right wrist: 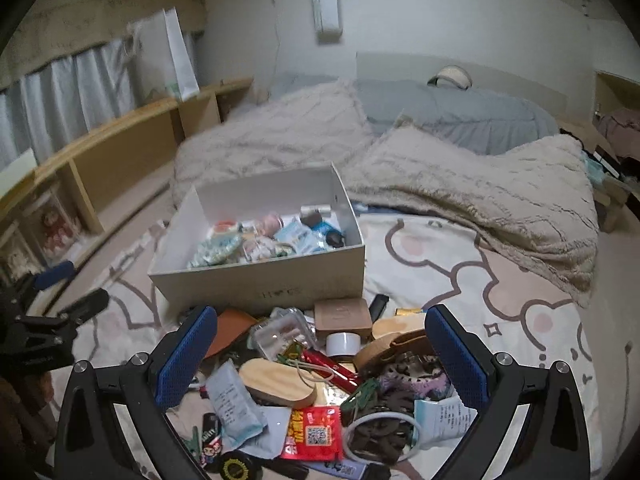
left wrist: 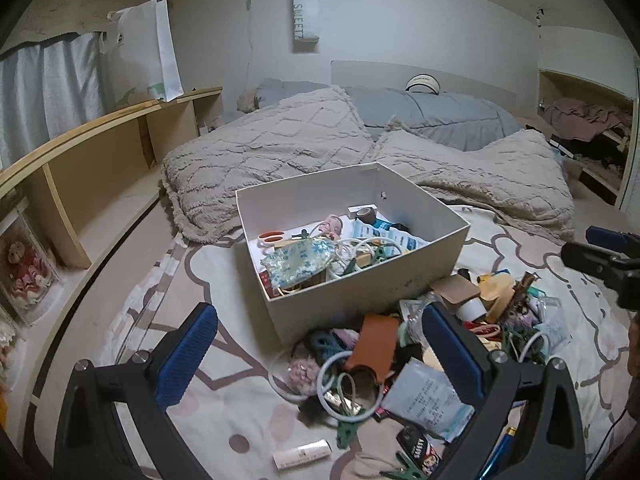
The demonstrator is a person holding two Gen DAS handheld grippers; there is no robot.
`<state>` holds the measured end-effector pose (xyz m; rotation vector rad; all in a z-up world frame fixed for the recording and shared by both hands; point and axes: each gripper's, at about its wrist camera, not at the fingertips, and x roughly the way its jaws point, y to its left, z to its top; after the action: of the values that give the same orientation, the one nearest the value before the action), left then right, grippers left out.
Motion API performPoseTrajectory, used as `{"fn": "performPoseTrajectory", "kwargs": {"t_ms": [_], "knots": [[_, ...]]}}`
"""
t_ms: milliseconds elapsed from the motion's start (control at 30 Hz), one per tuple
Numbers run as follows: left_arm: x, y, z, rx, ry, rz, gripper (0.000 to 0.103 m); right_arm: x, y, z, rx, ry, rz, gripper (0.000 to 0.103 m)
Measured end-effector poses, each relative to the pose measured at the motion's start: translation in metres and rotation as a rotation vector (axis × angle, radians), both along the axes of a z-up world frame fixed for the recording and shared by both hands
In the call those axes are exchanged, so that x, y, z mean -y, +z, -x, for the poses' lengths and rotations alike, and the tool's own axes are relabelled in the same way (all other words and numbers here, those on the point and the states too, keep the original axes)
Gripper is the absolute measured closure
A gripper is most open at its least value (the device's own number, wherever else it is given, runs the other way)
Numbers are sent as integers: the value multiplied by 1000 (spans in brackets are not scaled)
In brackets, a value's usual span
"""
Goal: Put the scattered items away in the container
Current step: 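Withdraw both open tools from the box back toward the pile, then move the left tool toward the green clothespin while the right tool approaches the wooden block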
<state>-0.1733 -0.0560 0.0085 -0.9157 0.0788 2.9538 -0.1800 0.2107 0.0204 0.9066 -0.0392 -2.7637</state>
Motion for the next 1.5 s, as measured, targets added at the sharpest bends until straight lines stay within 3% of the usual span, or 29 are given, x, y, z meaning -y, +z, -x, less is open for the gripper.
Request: {"fn": "performPoseTrajectory", "kwargs": {"t_ms": [167, 500, 967, 1500], "knots": [[-1, 1, -18, -36, 10, -6, 0, 1, -3, -29, -59, 18, -36, 0], [-8, -14, -55, -59, 17, -10, 0, -13, -28, -64, -55, -22, -58, 0], [-11, -58, -84, 9, 37, -33, 0, -28, -85, -91, 73, -74, -66, 0], [-23, -119, -98, 149, 36, -36, 0, -38, -143, -99, 242, -144, -70, 0]]}}
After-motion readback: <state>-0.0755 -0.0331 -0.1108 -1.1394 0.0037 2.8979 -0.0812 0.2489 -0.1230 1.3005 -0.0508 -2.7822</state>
